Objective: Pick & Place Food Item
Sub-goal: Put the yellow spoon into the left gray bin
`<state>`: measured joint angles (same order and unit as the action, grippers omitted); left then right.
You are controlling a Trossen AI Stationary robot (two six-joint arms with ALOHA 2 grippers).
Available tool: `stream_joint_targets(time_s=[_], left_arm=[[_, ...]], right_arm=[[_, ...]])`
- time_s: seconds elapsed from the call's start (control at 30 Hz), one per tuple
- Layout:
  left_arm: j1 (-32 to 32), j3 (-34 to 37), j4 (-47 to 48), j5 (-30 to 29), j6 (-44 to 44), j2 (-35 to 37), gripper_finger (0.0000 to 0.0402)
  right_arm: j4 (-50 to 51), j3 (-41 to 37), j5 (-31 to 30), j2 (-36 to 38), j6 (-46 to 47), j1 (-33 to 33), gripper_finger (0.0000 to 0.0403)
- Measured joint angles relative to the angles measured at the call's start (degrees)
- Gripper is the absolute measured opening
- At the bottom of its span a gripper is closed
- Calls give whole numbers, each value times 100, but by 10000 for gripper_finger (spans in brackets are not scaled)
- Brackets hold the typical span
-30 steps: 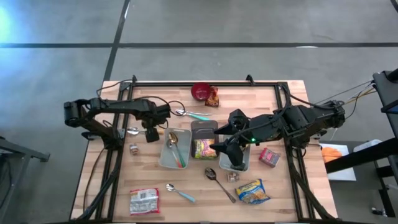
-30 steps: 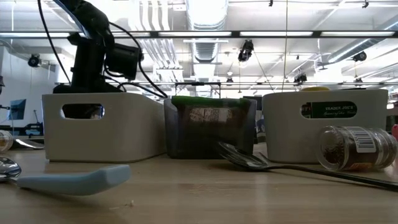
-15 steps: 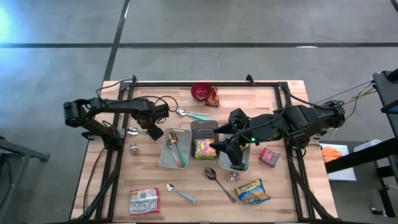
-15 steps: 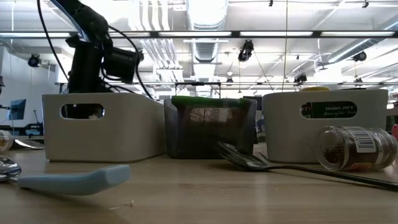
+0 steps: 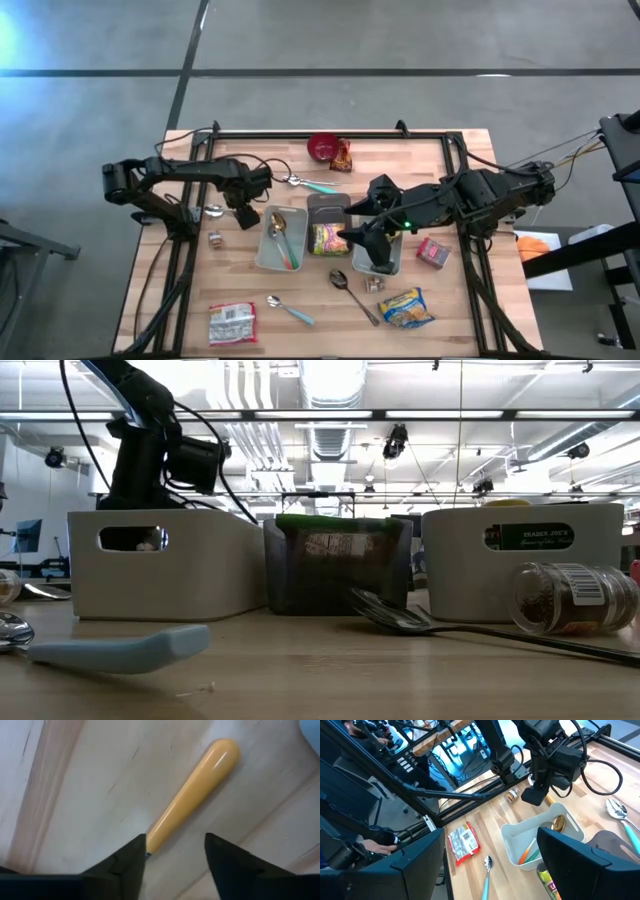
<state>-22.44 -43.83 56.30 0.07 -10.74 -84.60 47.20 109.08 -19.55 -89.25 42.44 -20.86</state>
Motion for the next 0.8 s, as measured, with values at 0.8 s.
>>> stream_joint_targets(time_s=[0.8], left_arm=[[531,342,-816,-262,-568,0,286]], right_arm=[[0,0,4,2,-34,-2,312]])
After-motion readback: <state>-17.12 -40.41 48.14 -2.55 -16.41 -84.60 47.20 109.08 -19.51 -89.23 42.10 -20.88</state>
